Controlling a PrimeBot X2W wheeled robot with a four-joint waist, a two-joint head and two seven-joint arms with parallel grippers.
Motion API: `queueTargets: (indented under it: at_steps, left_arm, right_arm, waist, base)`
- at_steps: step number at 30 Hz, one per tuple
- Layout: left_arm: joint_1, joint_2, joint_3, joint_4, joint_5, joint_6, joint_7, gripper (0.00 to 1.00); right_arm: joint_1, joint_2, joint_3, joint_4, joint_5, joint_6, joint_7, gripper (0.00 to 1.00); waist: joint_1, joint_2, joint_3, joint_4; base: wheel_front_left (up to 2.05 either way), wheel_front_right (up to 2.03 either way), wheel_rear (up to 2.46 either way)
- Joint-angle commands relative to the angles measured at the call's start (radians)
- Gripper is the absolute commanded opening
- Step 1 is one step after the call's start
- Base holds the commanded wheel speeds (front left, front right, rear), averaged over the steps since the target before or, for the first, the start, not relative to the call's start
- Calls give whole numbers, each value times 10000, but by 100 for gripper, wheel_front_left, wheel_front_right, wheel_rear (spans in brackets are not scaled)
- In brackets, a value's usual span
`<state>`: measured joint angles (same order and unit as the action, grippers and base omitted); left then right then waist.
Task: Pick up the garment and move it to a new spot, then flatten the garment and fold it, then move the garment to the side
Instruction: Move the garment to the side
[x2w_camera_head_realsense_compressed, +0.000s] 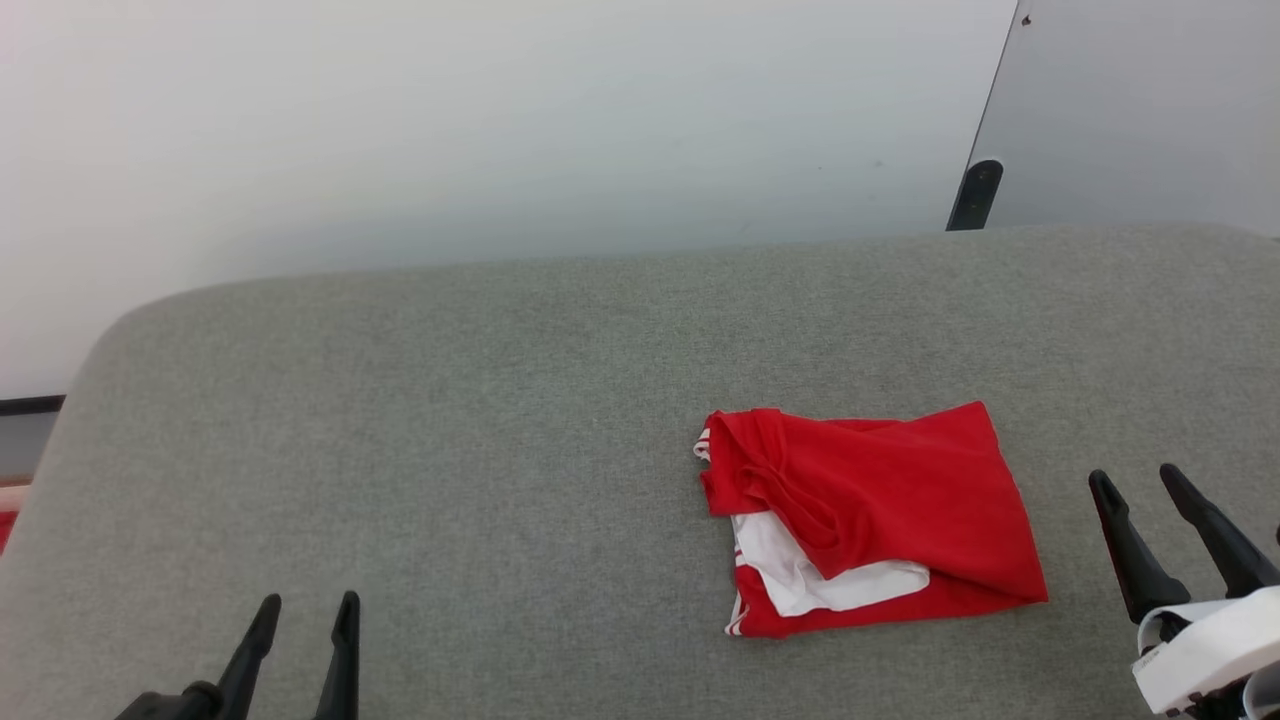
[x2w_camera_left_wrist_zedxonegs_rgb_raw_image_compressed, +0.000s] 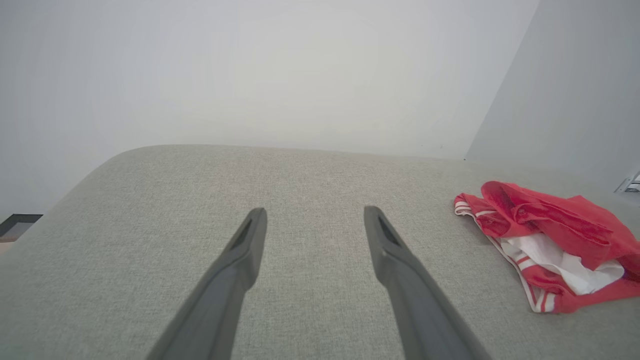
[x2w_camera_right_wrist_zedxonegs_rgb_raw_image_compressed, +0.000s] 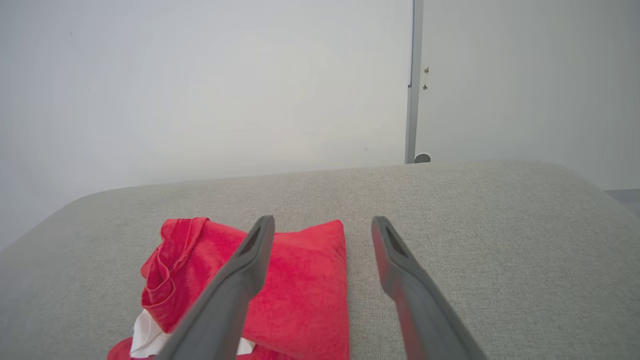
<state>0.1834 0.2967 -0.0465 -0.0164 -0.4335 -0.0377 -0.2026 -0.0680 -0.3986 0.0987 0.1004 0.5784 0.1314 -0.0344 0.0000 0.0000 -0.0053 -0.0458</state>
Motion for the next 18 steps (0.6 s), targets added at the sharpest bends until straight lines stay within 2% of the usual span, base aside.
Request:
queueTargets:
  at_steps: [1, 18]
  left_arm:
    - [111, 20, 25, -90, -61, 47, 55, 100]
    - [315, 57, -61, -454, -143, 216, 80, 100]
  right_arm:
    - [155, 49, -113, -85, -66, -17, 29, 100]
    - [470, 244, -406, -614, -221, -17, 437, 100]
  waist:
    - [0, 0, -11, 26]
    - [0, 0, -76, 62]
  base:
    - [0, 0, 0]
    - [0, 0, 0]
